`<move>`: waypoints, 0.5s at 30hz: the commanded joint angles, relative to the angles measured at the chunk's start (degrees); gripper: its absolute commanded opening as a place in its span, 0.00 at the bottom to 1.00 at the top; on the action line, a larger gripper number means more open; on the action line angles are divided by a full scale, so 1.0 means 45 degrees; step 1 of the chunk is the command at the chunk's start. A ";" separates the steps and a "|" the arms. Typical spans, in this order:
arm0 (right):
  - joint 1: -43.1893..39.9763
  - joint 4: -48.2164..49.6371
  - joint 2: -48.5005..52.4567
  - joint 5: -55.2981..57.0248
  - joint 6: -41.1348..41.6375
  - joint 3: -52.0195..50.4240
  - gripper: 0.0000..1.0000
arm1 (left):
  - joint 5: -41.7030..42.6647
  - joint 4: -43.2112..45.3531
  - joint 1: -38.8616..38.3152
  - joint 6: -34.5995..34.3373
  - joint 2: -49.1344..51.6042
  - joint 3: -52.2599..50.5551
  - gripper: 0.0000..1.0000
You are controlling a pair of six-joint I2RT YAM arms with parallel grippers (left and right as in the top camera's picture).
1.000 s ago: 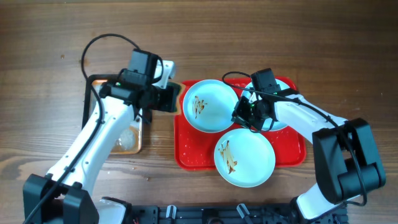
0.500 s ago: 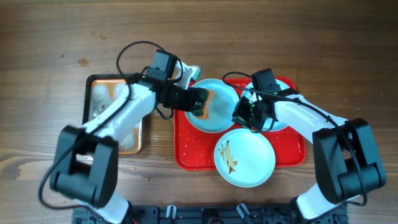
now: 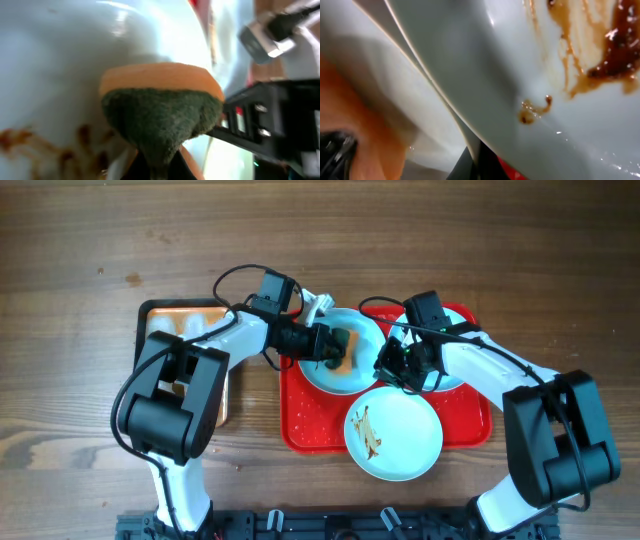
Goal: Clean dirty plates on tray and stack at the side
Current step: 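Bring the held sponge with the left gripper onto the top-left plate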
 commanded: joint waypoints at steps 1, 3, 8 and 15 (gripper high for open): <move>0.0102 -0.0306 0.0321 0.0238 0.0083 -0.0063 0.04 | -0.3920 -0.0476 -0.0024 -0.0398 0.0126 -0.0010 0.04; 0.0102 -0.0364 0.0321 0.0238 0.0068 -0.0063 0.04 | -0.5935 -0.1146 -0.0019 -0.0636 0.0121 -0.0010 0.04; 0.0102 -0.0384 0.0321 0.0306 0.0053 -0.0063 0.04 | -0.9394 -0.2963 -0.0024 -0.0772 0.0121 -0.0010 0.04; 0.0102 -0.0437 0.0321 0.0350 0.0044 -0.0063 0.05 | -1.0127 -0.3429 -0.0272 -0.0481 0.0121 0.0015 0.04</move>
